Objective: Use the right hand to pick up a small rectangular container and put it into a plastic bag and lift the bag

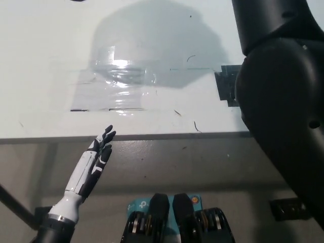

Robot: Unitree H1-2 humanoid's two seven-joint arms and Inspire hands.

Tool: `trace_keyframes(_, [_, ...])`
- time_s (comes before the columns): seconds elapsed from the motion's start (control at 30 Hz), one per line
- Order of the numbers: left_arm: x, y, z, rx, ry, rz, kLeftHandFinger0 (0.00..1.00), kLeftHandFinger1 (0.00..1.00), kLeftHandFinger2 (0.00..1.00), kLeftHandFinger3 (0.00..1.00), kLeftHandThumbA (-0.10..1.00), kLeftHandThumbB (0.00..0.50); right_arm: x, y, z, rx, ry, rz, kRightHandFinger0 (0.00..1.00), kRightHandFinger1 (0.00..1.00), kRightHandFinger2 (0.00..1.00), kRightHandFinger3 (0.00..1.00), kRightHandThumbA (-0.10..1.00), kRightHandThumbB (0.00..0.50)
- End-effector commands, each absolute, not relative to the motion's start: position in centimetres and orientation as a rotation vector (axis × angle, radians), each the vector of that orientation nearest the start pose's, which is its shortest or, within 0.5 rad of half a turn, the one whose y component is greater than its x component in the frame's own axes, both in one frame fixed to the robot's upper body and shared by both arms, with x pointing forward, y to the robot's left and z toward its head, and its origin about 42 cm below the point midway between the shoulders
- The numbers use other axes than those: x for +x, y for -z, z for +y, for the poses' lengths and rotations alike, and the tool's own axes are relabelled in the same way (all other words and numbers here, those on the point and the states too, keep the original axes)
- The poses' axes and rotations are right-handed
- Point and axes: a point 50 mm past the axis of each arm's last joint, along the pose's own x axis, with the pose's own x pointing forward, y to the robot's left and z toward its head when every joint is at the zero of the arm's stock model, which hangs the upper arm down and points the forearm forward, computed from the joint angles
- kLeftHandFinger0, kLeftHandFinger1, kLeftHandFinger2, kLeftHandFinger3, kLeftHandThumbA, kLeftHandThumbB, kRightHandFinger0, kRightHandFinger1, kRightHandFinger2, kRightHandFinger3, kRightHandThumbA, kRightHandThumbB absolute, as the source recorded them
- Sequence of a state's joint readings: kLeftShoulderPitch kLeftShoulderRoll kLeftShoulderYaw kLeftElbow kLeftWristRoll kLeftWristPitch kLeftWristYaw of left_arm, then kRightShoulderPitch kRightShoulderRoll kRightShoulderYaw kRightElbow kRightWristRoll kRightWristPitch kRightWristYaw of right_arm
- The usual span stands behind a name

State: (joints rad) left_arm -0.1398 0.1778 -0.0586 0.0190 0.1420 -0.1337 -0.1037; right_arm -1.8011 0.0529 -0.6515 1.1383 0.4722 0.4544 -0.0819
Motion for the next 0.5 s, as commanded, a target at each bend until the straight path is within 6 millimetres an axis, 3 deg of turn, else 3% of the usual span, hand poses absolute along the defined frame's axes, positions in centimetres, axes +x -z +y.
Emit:
trace_keyframes(0.0, [32.8,-15.2,23.4,0.341,0.224,-0.279,1.00,1.00,1.00,1.00,1.00,0.177,55.0,-59.3,-1.2,0.698,-0.479,0.018,0.00,0.26,0.64,0.96,0.17,0.000])
trace_keyframes(0.1, [32.9,-15.6,23.6,0.352,0.222,-0.293,1.00,1.00,1.00,1.00,1.00,0.169,54.9,-60.5,-2.1,0.732,-0.477,0.016,0.00,0.26,0.70,0.94,0.21,0.000])
trace_keyframes(0.13, [33.0,-15.7,23.7,0.361,0.221,-0.294,1.00,1.00,1.00,1.00,1.00,0.162,54.4,-62.0,-2.5,0.763,-0.506,-0.015,0.00,0.27,0.71,0.95,0.21,0.000])
trace_keyframes(0.17, [33.0,-15.8,23.7,0.364,0.222,-0.293,1.00,1.00,1.00,1.00,1.00,0.159,54.3,-62.4,-2.6,0.773,-0.513,-0.023,0.00,0.20,0.60,0.80,0.27,0.094])
trace_keyframes(0.2, [33.3,-15.9,23.6,0.369,0.230,-0.294,0.99,1.00,1.00,1.00,1.00,0.157,53.5,-64.1,-3.3,0.801,-0.547,-0.083,0.00,0.19,0.66,0.84,0.23,0.004])
trace_keyframes(0.23, [33.6,-15.9,23.3,0.366,0.235,-0.296,0.99,1.00,1.00,1.00,1.00,0.161,53.2,-64.7,-3.7,0.793,-0.558,-0.116,0.00,0.20,0.67,0.81,0.24,0.001])
trace_keyframes(0.3, [33.8,-15.6,22.7,0.359,0.247,-0.299,0.98,1.00,1.00,1.00,1.00,0.151,54.1,-61.6,-2.9,0.667,-0.515,-0.113,0.00,0.21,0.65,0.84,0.14,0.000])
trace_keyframes(0.33, [33.3,-15.1,22.6,0.357,0.252,-0.291,0.98,1.00,1.00,1.00,0.99,0.143,55.3,-57.7,-2.4,0.629,-0.462,-0.035,0.00,0.23,0.68,1.00,0.07,0.000])
trace_keyframes(0.37, [32.6,-14.6,22.6,0.357,0.257,-0.281,0.98,1.00,1.00,1.00,0.99,0.141,56.2,-54.4,-2.1,0.616,-0.419,0.036,0.00,0.24,0.68,1.00,0.03,0.000])
trace_keyframes(0.43, [31.9,-14.5,22.7,0.365,0.261,-0.279,0.99,1.00,1.00,1.00,0.98,0.179,57.5,-47.5,-2.3,0.612,-0.355,0.153,0.00,0.14,0.58,1.00,0.02,0.000])
trace_keyframes(0.47, [31.8,-14.5,22.7,0.366,0.261,-0.279,0.99,1.00,1.00,1.00,0.98,0.179,57.6,-46.4,-2.3,0.611,-0.345,0.168,0.00,0.14,0.58,1.00,0.02,0.000])
